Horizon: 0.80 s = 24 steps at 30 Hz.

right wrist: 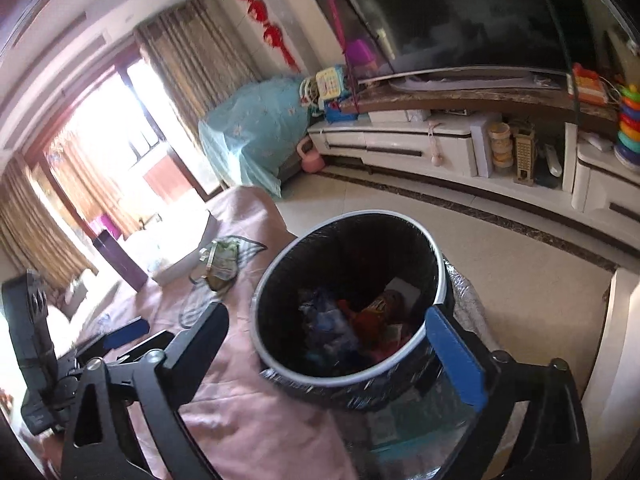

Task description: Collect trash

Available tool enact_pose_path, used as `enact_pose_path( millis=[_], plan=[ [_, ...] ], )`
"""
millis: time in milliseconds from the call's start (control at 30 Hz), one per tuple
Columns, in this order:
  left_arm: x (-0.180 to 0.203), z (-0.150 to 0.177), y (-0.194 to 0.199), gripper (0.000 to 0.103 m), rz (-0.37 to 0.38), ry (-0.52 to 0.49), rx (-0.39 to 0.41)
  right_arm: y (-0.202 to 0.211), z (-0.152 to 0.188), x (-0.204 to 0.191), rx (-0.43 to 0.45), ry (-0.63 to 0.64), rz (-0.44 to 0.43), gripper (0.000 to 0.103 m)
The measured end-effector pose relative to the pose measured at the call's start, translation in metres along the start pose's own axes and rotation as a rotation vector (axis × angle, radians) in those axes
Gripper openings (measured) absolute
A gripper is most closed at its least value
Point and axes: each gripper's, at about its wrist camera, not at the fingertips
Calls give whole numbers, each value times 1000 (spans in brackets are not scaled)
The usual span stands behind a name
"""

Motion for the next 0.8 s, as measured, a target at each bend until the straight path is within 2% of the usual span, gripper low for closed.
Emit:
enact_pose_path(
  millis=[167, 367, 467, 600, 667, 800],
  plan=[
    [-11, 32, 34, 89, -14, 14, 72, 22, 28, -23, 58, 9, 2, 101],
    [-19, 58, 66, 90, -4, 41, 126, 47, 46, -53, 111, 61, 5, 102],
    [-18, 70, 80, 92, -22, 41, 164, 65, 53, -66, 160, 89, 33, 103],
    [-14, 90, 101, 103, -67, 44, 256, 86, 73, -83, 266, 124, 143, 103],
    [-10, 99, 110, 103, -111, 33, 313, 90, 86, -89, 324, 133, 210, 103],
    [-5, 112, 118, 103, -188, 17, 377, 85, 108, -93, 373, 158, 267, 103]
  ],
)
Point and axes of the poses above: each gripper's, at about its wrist camera, not at the fingertips, and y roughly against the way its jaws point, x to its right, z to its underside, and after that the axes turned 14 degrees about -x, right-handed
